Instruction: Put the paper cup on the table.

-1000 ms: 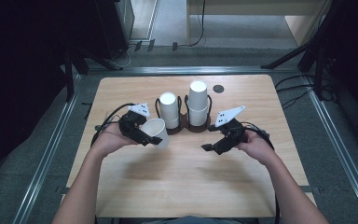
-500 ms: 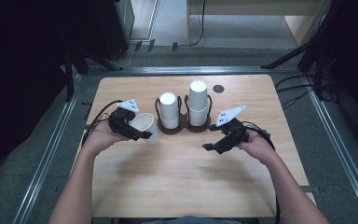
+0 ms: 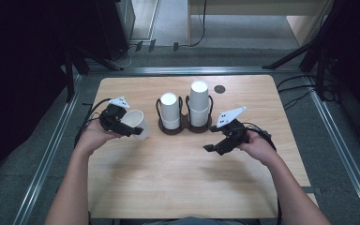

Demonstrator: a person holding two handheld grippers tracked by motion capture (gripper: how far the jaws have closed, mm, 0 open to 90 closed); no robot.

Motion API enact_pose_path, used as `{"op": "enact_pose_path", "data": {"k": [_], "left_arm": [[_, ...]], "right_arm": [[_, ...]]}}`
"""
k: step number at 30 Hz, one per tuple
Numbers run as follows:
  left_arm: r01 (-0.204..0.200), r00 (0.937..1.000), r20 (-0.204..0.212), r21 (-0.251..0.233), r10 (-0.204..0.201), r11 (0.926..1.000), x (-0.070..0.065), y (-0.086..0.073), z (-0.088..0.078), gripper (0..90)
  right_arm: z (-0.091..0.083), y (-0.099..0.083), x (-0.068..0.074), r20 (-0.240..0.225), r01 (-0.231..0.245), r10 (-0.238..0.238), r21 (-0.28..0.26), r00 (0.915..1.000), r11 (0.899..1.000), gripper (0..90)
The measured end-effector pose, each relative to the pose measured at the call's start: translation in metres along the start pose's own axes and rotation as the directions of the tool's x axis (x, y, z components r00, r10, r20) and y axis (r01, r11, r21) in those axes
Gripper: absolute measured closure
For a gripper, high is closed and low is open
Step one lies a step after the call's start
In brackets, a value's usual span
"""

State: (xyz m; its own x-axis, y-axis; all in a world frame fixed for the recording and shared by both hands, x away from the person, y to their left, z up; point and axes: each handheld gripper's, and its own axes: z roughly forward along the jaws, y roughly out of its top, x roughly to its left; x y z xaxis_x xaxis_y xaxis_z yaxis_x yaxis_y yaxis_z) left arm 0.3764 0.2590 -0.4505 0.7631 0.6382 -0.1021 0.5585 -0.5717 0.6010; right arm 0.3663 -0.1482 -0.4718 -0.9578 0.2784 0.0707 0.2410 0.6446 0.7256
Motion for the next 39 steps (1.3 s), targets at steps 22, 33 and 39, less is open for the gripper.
{"op": "enact_pose_path", "data": {"k": [22,33,39], "left_arm": [[0.130,0.9853,-0.116,0.037,-0.125,0.9908,0.035,-0.019,0.007,26.1],[0.183,0.9676,-0.182,0.028,-0.175,0.9827,0.044,-0.028,0.006,24.6],[0.209,0.9586,-0.205,0.033,-0.198,0.9774,0.048,-0.034,0.009,24.2]], "right_arm": [[0.006,-0.004,0.001,-0.010,0.008,-0.007,0.026,0.9999,1.000,20.6],[0.006,-0.005,0.001,-0.006,0.009,-0.009,0.031,0.9999,0.999,20.7],[0.006,-0.005,0.001,-0.005,0.005,-0.005,0.032,1.0000,0.999,20.7]]}}
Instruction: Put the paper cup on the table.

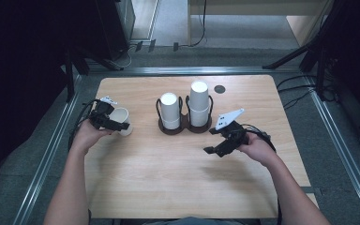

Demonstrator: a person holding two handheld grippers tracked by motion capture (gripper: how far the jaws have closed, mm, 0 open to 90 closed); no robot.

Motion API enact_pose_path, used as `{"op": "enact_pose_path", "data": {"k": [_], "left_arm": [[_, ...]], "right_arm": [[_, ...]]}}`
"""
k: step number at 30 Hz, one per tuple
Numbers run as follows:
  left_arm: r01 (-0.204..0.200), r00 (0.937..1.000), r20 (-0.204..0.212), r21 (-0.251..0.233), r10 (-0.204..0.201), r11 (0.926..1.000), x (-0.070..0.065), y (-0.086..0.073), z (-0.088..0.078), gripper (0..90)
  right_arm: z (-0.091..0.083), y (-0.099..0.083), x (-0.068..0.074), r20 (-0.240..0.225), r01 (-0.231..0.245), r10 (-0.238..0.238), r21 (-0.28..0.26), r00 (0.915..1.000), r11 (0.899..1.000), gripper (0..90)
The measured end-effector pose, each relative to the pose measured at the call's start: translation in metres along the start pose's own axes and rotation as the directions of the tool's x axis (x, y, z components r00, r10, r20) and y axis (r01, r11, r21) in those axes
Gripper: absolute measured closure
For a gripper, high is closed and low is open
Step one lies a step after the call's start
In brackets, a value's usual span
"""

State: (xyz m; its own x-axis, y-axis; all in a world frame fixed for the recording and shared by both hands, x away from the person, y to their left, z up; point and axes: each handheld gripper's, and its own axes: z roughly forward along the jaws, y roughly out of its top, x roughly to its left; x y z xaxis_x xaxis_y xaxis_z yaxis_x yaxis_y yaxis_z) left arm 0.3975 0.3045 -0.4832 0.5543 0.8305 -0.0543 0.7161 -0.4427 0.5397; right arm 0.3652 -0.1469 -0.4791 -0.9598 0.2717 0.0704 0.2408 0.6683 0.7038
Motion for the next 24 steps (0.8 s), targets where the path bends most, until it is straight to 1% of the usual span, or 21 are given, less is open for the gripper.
{"op": "enact_pose_path", "data": {"k": [4,6,9,13,15,18,21,22,24], "left_arm": [[0.006,1.0000,-0.008,0.011,-0.006,0.9999,0.0009,-0.0013,0.0023,23.8],[-0.002,0.9999,-0.016,0.007,0.002,1.0000,-0.0001,-0.0010,0.0027,23.2],[-0.013,0.9998,-0.016,0.005,0.013,0.9999,-0.0016,-0.0006,0.0032,22.6],[-0.005,1.0000,-0.005,0.006,0.005,1.0000,-0.0012,-0.0004,0.0038,21.3],[0.000,1.0000,0.006,0.005,0.000,1.0000,-0.0009,-0.0004,0.0042,18.8],[-0.002,1.0000,0.005,0.008,0.002,1.0000,-0.0013,-0.0004,0.0049,16.5],[0.001,0.9999,0.015,-0.001,-0.001,1.0000,-0.0016,0.0000,0.0036,13.0],[0.009,0.9998,0.018,-0.011,-0.009,0.9999,-0.0013,0.0003,0.0016,12.6],[0.014,0.9997,0.021,-0.019,-0.014,0.9997,-0.0010,0.0004,0.0005,12.4]], "right_arm": [[0.0005,0.0001,0.0000,-0.001,0.003,-0.003,-0.001,1.0000,1.000,20.6],[0.0007,-0.0001,-0.0001,-0.001,0.003,-0.003,0.001,1.0000,1.000,20.6],[0.0005,-0.0002,-0.0001,-0.002,0.000,0.000,0.001,1.0000,1.000,20.6],[0.0002,-0.0003,-0.0001,0.000,0.001,-0.001,0.002,1.0000,1.000,20.7],[0.0002,-0.0001,-0.0001,-0.002,0.004,-0.004,-0.001,1.0000,1.000,20.7],[0.0005,0.0000,0.0000,-0.002,0.006,-0.006,0.000,1.0000,1.000,20.6],[0.0009,-0.0001,0.0002,0.001,0.008,-0.008,0.002,1.0000,1.000,20.7],[0.0008,0.0000,0.0003,0.001,0.007,-0.007,0.002,1.0000,1.000,20.6],[0.0007,0.0000,0.0004,0.000,0.006,-0.006,0.002,1.0000,1.000,20.6]]}}
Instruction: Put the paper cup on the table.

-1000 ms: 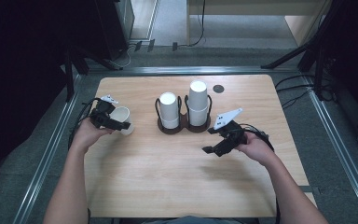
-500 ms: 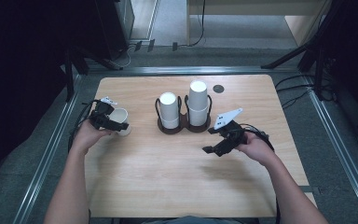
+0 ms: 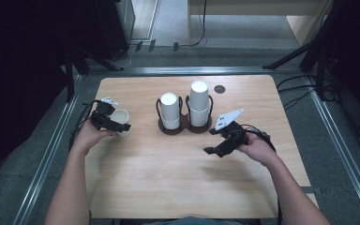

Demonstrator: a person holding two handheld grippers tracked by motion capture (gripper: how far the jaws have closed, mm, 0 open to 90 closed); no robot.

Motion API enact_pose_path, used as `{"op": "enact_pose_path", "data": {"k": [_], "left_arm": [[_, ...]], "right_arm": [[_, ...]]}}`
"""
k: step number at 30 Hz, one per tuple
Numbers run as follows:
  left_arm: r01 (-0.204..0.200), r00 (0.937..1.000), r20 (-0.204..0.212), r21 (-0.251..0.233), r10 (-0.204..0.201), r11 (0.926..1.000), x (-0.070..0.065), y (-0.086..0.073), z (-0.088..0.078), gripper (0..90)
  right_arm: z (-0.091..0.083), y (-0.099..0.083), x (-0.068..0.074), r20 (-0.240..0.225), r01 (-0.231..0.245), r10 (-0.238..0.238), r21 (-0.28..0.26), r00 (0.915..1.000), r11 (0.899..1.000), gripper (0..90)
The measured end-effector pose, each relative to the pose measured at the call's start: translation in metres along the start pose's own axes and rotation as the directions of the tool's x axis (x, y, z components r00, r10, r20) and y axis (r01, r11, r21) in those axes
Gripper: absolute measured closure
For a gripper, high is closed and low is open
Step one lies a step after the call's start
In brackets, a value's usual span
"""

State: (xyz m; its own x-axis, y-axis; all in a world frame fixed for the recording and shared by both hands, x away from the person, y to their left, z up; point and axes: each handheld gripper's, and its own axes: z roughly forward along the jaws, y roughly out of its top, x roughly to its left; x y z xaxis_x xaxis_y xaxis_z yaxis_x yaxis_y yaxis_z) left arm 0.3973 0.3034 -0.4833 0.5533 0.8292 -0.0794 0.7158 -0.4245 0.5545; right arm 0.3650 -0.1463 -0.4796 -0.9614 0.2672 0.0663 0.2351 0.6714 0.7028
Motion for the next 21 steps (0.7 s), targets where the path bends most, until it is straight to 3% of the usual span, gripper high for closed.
{"op": "enact_pose_path", "data": {"k": [3,7,21], "left_arm": [[0.011,0.9995,0.030,-0.018,-0.011,0.9998,0.001,0.000,-0.004,9.9],[0.040,0.9987,0.034,-0.055,-0.038,0.9977,0.002,0.002,-0.014,8.7],[0.019,0.9998,0.013,-0.114,-0.018,0.9933,-0.008,0.013,-0.039,5.7]], "right_arm": [[0.000,0.000,0.000,0.000,0.001,-0.001,0.000,1.0000,1.000,20.7],[-0.001,0.000,-0.001,0.000,0.000,0.000,0.003,1.0000,1.000,20.7],[-0.003,-0.001,-0.001,0.005,0.009,-0.009,0.008,0.9999,1.000,20.7]]}}
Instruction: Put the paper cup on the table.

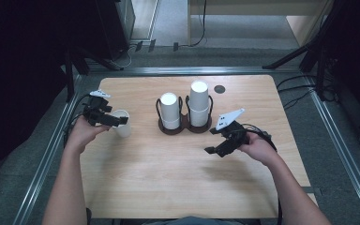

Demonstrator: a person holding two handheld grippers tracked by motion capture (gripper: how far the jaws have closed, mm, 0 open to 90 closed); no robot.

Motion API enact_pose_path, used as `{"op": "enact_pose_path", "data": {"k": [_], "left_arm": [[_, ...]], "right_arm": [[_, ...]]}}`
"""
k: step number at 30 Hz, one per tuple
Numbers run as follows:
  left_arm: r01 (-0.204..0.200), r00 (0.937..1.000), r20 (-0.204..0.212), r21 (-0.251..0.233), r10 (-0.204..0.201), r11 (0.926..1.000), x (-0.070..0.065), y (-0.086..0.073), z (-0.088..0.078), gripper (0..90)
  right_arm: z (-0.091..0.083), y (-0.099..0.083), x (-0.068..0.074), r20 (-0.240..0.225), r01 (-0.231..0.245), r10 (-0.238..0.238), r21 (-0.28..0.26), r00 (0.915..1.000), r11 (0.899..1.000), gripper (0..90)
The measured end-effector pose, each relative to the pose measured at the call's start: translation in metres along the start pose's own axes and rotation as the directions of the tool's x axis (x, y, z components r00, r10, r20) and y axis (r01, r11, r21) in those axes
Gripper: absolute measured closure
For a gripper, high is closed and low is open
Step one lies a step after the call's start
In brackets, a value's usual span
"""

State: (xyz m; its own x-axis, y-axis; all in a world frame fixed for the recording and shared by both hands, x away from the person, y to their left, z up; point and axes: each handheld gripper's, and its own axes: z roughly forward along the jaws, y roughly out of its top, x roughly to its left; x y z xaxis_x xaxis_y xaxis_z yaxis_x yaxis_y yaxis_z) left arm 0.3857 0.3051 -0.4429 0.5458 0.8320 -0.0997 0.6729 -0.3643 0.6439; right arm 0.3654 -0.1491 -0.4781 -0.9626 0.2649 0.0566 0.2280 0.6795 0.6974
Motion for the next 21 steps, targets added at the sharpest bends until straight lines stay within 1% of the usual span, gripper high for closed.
{"op": "enact_pose_path", "data": {"k": [5,8,13,14,15,18,21], "left_arm": [[-0.007,1.0000,0.001,-0.005,0.007,1.0000,-0.005,0.004,-0.003,5.7],[-0.018,0.9998,0.011,-0.015,0.019,0.9997,-0.011,0.008,-0.007,5.7],[-0.014,0.9999,0.005,-0.015,0.015,0.9998,-0.017,0.012,-0.010,5.8],[-0.020,0.9996,0.022,-0.026,0.021,0.9995,-0.020,0.013,-0.012,5.8],[-0.020,0.9996,0.022,-0.026,0.021,0.9995,-0.020,0.013,-0.012,5.8],[-0.029,0.9992,0.028,-0.031,0.030,0.9991,-0.025,0.014,-0.013,5.8],[-0.040,0.9985,0.037,-0.031,0.041,0.9987,-0.032,0.015,-0.011,5.8]], "right_arm": [[-0.001,0.000,0.000,0.001,-0.002,0.002,-0.005,1.0000,1.000,20.7],[-0.002,0.000,-0.001,0.004,0.002,-0.002,-0.006,1.0000,1.000,20.7],[-0.004,0.000,-0.001,0.007,0.000,0.000,-0.008,1.0000,1.000,20.7],[-0.005,0.000,-0.001,0.008,0.002,-0.002,-0.013,1.0000,1.000,20.7],[-0.005,0.000,-0.001,0.008,0.002,-0.002,-0.013,1.0000,1.000,20.7],[-0.006,0.000,-0.002,0.010,-0.012,0.012,-0.015,0.9999,1.000,20.7],[-0.007,-0.001,-0.002,0.010,-0.015,0.016,-0.019,0.9998,1.000,20.7]]}}
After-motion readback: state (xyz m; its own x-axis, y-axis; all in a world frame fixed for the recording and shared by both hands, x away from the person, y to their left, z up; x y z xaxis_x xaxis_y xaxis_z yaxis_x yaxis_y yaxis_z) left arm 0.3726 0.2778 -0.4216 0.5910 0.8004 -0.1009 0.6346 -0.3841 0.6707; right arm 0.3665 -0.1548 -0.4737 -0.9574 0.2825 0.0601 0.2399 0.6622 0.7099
